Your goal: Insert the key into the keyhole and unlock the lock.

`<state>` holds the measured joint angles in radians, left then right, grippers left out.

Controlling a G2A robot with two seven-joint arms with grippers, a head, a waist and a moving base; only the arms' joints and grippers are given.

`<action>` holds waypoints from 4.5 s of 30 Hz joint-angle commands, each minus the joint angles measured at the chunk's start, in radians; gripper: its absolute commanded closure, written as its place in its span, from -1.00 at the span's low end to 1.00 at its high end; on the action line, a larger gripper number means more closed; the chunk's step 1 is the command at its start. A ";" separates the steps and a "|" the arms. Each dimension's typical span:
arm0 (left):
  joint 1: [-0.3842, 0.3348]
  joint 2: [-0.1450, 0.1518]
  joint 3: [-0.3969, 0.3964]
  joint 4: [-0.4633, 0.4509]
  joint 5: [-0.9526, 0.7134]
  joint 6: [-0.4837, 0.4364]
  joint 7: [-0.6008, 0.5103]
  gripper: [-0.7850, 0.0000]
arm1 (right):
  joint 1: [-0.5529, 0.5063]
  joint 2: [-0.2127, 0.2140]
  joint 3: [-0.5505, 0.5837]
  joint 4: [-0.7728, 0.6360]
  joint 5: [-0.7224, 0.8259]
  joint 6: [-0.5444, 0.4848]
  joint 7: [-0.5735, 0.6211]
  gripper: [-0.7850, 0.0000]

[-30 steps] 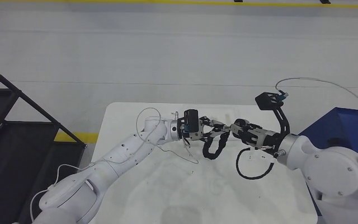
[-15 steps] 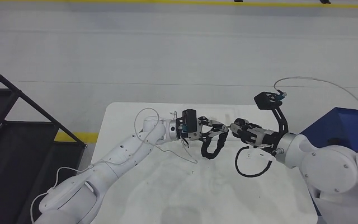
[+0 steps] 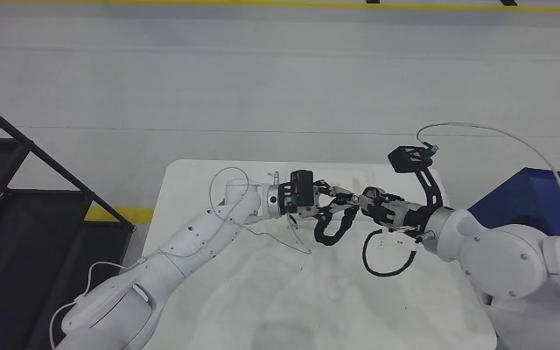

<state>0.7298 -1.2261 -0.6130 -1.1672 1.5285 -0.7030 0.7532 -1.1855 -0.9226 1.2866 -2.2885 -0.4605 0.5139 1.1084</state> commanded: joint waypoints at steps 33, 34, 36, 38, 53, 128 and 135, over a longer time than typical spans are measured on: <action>-0.005 -0.013 -0.072 0.033 -0.250 -0.309 -0.317 1.00 | 0.028 0.024 0.005 0.026 -0.058 -0.538 0.156 -1.00; -0.007 -0.013 -0.065 0.029 -0.284 -0.309 -0.360 1.00 | 0.024 0.026 0.007 0.031 -0.061 -0.556 0.159 -1.00; -0.022 -0.009 -0.047 0.016 -0.354 -0.309 -0.454 1.00 | 0.015 0.028 0.002 0.030 -0.060 -0.593 0.170 -1.00; -0.038 -0.003 -0.031 0.004 -0.433 -0.309 -0.541 1.00 | 0.010 0.029 0.002 0.042 -0.031 -0.626 0.173 -1.00; -0.078 0.035 -0.038 -0.077 -0.746 -0.305 -0.944 1.00 | -0.014 0.036 0.027 0.059 -0.095 -0.663 0.121 -1.00; -0.111 0.120 -0.042 -0.236 -0.971 -0.309 -1.365 1.00 | -0.028 0.079 0.042 0.118 -0.484 -1.405 -0.288 0.06; -0.120 0.119 -0.036 -0.236 -0.982 -0.309 -1.375 1.00 | -0.042 0.078 0.021 0.093 -0.640 -1.425 -0.379 0.15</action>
<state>0.6102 -1.1070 -0.6492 -1.4021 0.5471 -1.0123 -0.6212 -1.2248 -0.8442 1.3102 -2.1937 -1.0864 -0.9121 0.7377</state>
